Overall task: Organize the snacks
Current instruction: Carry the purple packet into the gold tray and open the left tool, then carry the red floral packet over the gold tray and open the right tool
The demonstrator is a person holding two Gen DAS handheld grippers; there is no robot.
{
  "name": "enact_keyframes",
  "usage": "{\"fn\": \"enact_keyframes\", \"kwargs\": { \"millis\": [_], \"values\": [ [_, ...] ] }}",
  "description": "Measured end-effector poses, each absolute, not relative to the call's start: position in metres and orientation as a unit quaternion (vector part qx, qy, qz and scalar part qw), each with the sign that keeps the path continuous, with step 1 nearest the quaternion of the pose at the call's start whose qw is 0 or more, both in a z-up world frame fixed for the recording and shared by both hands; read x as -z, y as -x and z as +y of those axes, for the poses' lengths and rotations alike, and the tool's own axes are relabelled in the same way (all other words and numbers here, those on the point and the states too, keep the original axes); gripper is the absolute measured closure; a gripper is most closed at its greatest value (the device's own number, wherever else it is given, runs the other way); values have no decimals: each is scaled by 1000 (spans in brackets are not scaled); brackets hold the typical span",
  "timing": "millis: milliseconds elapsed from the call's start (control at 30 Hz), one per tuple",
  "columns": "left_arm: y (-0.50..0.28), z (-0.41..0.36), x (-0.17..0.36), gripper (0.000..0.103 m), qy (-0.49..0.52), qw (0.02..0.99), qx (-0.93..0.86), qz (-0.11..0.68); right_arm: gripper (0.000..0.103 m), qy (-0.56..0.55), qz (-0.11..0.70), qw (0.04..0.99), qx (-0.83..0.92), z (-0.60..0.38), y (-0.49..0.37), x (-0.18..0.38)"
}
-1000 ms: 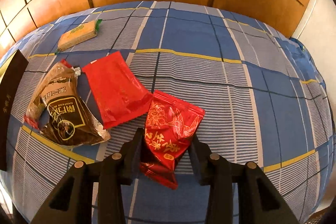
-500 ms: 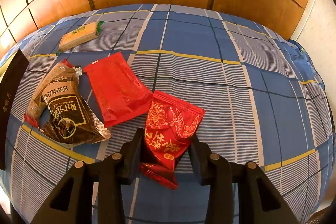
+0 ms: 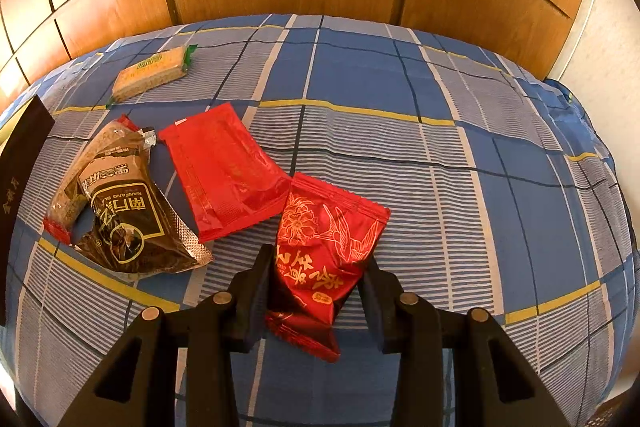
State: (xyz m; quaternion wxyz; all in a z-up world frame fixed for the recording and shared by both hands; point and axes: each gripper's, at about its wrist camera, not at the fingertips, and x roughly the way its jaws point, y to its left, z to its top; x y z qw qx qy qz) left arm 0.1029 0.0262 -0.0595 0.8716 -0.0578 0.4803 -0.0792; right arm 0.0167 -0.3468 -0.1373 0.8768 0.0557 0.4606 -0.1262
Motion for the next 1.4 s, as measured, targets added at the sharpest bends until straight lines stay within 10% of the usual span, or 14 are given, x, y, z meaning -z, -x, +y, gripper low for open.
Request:
{"fn": "enact_keyframes", "kwargs": {
  "millis": [1400],
  "values": [
    [-45,50,39,52,48,894,18,446,65,-94,412,906,-28,-253,18,72]
  ]
}}
